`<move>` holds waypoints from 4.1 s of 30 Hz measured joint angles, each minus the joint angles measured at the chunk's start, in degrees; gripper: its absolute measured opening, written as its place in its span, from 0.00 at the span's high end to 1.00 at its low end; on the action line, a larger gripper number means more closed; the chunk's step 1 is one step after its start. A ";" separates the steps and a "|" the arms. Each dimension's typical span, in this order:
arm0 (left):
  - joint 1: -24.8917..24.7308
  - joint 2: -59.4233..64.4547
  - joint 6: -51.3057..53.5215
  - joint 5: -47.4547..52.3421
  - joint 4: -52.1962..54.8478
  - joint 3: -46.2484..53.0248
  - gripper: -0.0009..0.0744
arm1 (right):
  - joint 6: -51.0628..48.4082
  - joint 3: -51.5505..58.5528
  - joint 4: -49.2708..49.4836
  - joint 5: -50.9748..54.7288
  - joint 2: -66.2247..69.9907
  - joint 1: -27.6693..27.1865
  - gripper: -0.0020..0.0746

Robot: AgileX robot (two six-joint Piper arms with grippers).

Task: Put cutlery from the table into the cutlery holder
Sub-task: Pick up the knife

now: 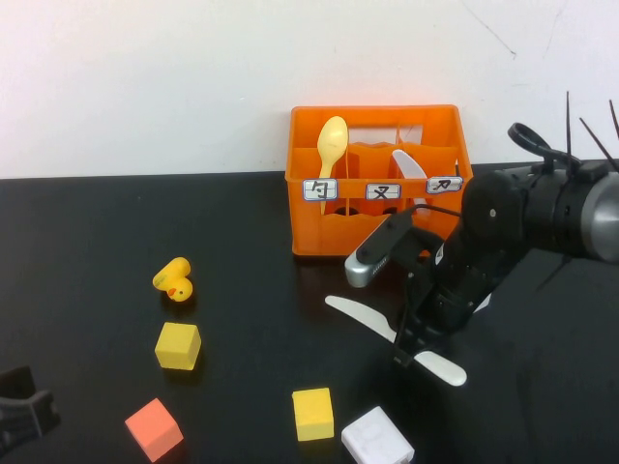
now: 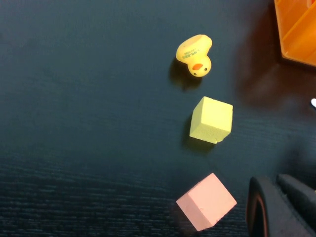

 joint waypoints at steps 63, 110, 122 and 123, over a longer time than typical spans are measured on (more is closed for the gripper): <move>0.00 -0.09 -0.10 -3.45 -0.03 3.96 0.99 | -25.06 -11.11 8.27 12.45 6.09 8.47 0.40; 0.00 -0.09 -0.10 -3.34 -0.08 3.96 0.99 | 16.59 -18.19 -6.85 16.85 10.26 6.74 0.40; 0.00 -0.09 -0.10 -3.34 -0.12 3.96 0.99 | 19.85 -18.76 -12.61 16.77 11.18 9.77 0.40; 0.00 -0.09 -0.10 -3.34 -0.12 3.96 0.99 | 19.85 -18.76 -12.34 16.77 11.29 9.77 0.40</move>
